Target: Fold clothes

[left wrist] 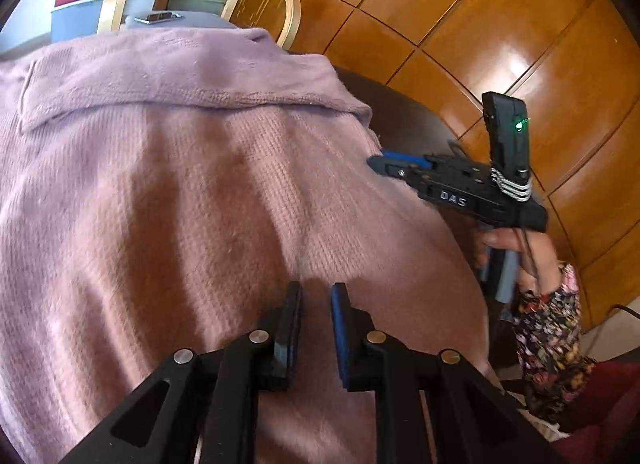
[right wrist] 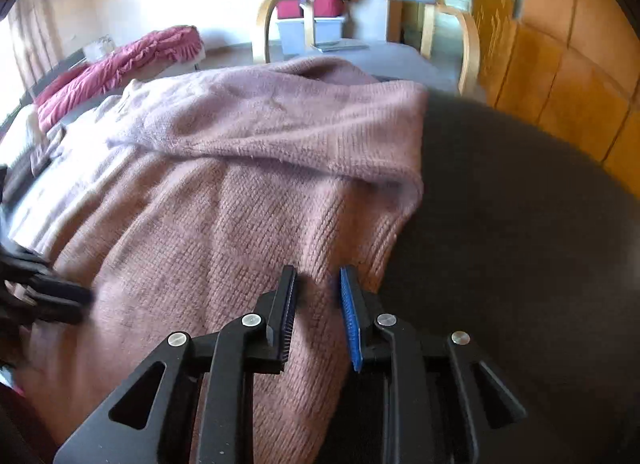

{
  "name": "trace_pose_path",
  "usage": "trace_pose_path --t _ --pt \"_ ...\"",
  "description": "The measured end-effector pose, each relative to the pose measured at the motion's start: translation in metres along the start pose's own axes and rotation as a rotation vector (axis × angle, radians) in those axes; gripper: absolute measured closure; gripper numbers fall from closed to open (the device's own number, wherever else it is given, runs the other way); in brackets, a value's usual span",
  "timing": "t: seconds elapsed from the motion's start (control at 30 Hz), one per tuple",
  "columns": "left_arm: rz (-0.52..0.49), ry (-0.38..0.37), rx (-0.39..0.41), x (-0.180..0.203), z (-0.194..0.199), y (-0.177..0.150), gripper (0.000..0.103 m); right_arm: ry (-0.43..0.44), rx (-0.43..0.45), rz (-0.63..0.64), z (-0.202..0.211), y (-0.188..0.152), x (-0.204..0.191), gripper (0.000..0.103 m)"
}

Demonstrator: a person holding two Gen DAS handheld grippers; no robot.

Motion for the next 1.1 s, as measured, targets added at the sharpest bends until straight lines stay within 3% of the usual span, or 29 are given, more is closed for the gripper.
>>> trace_pose_path --t 0.1,0.27,0.37,0.4,0.43,0.6,0.77,0.83,0.97,1.1 --pt "-0.014 0.018 -0.001 0.000 0.013 0.005 0.088 0.009 -0.037 -0.004 0.004 0.008 0.004 0.079" --pt "-0.031 0.262 0.204 -0.023 0.042 0.029 0.088 0.049 0.110 -0.129 0.025 0.051 0.013 0.079" --pt "0.071 0.379 0.285 -0.057 0.050 0.039 0.088 0.039 0.118 -0.170 0.009 0.084 0.007 0.079" --pt "0.108 0.386 0.294 -0.066 0.050 0.038 0.088 0.026 0.105 -0.156 0.000 0.093 0.002 0.079" --pt "0.145 0.389 0.301 -0.076 0.049 0.036 0.088 0.010 0.091 -0.135 -0.011 0.102 -0.004 0.079" --pt "0.351 0.174 0.354 -0.113 0.054 0.027 0.088 -0.075 -0.017 -0.082 -0.065 0.110 -0.017 0.079" --pt "0.364 0.144 0.360 -0.115 0.051 0.028 0.088 -0.147 0.003 -0.057 -0.058 0.114 -0.030 0.075" --pt "0.365 0.139 0.362 -0.114 0.048 0.029 0.088 -0.074 0.062 -0.083 -0.046 0.123 -0.041 0.075" --pt "0.379 0.118 0.367 -0.120 0.053 0.028 0.088 0.053 0.151 -0.008 -0.034 0.149 -0.092 0.075" --pt "0.377 0.120 0.369 -0.125 0.064 0.024 0.088 0.105 0.138 0.165 -0.058 0.171 -0.164 0.075"
Point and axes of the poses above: each gripper's, at about its wrist camera, not at the fingertips, and z roughly against the way its jaws point, x to its right, y to its top, the point moved 2 cm from there along -z, roughly the way its jaws point, and after that the axes turned 4 degrees about z, right-handed, at the moved point
